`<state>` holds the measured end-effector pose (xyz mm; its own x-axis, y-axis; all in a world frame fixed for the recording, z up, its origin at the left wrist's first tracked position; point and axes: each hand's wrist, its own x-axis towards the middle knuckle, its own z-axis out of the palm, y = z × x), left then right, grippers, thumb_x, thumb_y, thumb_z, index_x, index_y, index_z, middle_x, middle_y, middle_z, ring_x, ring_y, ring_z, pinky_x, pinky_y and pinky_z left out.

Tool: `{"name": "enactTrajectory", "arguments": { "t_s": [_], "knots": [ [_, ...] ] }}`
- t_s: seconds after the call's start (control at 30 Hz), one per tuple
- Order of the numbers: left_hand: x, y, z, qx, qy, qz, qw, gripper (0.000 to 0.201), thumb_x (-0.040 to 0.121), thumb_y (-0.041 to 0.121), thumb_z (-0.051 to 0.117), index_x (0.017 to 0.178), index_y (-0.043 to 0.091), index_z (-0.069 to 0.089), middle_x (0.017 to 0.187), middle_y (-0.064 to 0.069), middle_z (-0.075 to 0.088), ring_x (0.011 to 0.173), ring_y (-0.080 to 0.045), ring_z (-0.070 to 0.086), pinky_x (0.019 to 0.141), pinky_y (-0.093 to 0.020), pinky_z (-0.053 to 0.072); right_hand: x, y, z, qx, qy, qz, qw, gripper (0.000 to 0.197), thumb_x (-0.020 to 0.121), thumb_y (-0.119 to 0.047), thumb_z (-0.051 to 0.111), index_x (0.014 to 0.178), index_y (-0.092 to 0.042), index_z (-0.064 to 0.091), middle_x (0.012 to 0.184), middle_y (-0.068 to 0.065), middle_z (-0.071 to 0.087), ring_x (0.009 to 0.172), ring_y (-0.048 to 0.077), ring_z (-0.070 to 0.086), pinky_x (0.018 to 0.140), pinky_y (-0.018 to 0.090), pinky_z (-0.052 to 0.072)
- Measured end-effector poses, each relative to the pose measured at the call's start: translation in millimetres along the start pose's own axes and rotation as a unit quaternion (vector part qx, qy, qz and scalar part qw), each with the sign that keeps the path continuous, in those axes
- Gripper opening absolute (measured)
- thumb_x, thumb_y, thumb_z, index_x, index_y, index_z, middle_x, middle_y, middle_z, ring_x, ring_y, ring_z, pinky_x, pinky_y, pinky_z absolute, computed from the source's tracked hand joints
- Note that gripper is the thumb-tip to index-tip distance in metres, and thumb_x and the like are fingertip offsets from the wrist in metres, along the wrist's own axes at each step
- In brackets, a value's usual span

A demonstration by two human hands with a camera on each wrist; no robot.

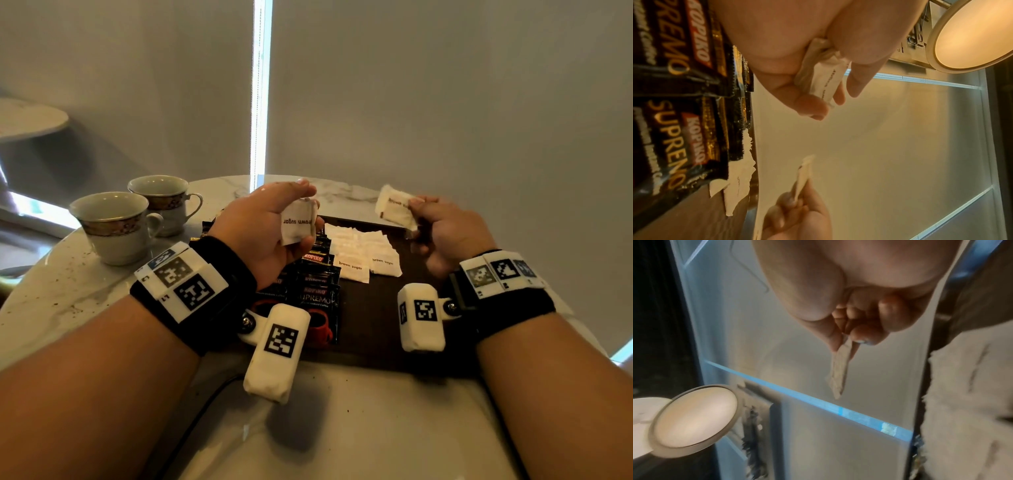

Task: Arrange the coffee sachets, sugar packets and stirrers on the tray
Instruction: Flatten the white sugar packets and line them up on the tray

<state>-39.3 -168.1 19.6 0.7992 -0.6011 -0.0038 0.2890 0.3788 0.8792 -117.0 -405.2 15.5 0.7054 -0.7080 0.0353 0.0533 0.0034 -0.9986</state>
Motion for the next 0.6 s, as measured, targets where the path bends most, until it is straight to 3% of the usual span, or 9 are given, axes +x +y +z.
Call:
{"name": "enactTrajectory", "arguments": {
  "t_s": [0.13, 0.2, 0.3, 0.5, 0.6],
  "knots": [
    [1.1, -0.4, -0.6, -0.001, -0.001, -0.005, 1.000, 0.017, 0.096, 0.029, 0.065, 0.104, 0.014, 0.067, 0.101, -0.009, 0.063, 0.077, -0.019, 0.064, 0.049, -0.024, 0.050, 22.7, 29.2, -17.2, -0.057, 0.025, 0.132, 0.989, 0.013, 0.096, -0.018, 0.060, 0.096, -0.007, 0.066, 0.080, 0.008, 0.063, 0.048, 0.010, 0.041, 0.036, 0.022, 0.028],
    [1.1, 0.1, -0.2, -0.004, 0.000, -0.004, 1.000, 0.017, 0.096, 0.028, 0.064, 0.104, 0.014, 0.066, 0.099, -0.008, 0.063, 0.074, -0.018, 0.064, 0.048, -0.023, 0.049, 26.2, 36.3, -20.2, -0.091, 0.018, 0.174, 0.980, 0.015, 0.092, -0.018, 0.061, 0.097, -0.004, 0.065, 0.084, 0.009, 0.066, 0.046, 0.009, 0.038, 0.033, 0.022, 0.028],
    [1.2, 0.6, -0.4, -0.001, 0.007, -0.001, 1.000, 0.021, 0.094, 0.027, 0.066, 0.109, 0.012, 0.065, 0.097, -0.008, 0.064, 0.072, -0.018, 0.064, 0.049, -0.023, 0.049, 31.0, 40.9, -23.1, -0.147, 0.026, 0.187, 0.971, 0.023, 0.082, -0.021, 0.068, 0.100, -0.006, 0.069, 0.093, 0.013, 0.072, 0.046, 0.010, 0.043, 0.038, 0.024, 0.032],
    [2.7, -0.9, -1.2, -0.005, 0.014, -0.008, 1.000, 0.018, 0.094, 0.027, 0.067, 0.105, 0.013, 0.068, 0.100, -0.010, 0.065, 0.076, -0.020, 0.065, 0.048, -0.024, 0.050, 30.8, 39.8, -24.4, -0.210, 0.013, 0.205, 0.956, 0.038, 0.070, -0.027, 0.076, 0.100, -0.005, 0.072, 0.086, 0.010, 0.067, 0.048, 0.014, 0.044, 0.053, 0.030, 0.032],
    [3.0, -1.8, -1.6, -0.008, 0.015, -0.010, 1.000, 0.017, 0.095, 0.028, 0.067, 0.102, 0.013, 0.069, 0.100, -0.010, 0.065, 0.078, -0.020, 0.065, 0.048, -0.024, 0.049, 28.4, 38.2, -23.1, -0.240, 0.006, 0.211, 0.948, 0.035, 0.072, -0.030, 0.076, 0.098, -0.006, 0.073, 0.081, 0.008, 0.065, 0.051, 0.016, 0.045, 0.053, 0.030, 0.032]
  ]
}}
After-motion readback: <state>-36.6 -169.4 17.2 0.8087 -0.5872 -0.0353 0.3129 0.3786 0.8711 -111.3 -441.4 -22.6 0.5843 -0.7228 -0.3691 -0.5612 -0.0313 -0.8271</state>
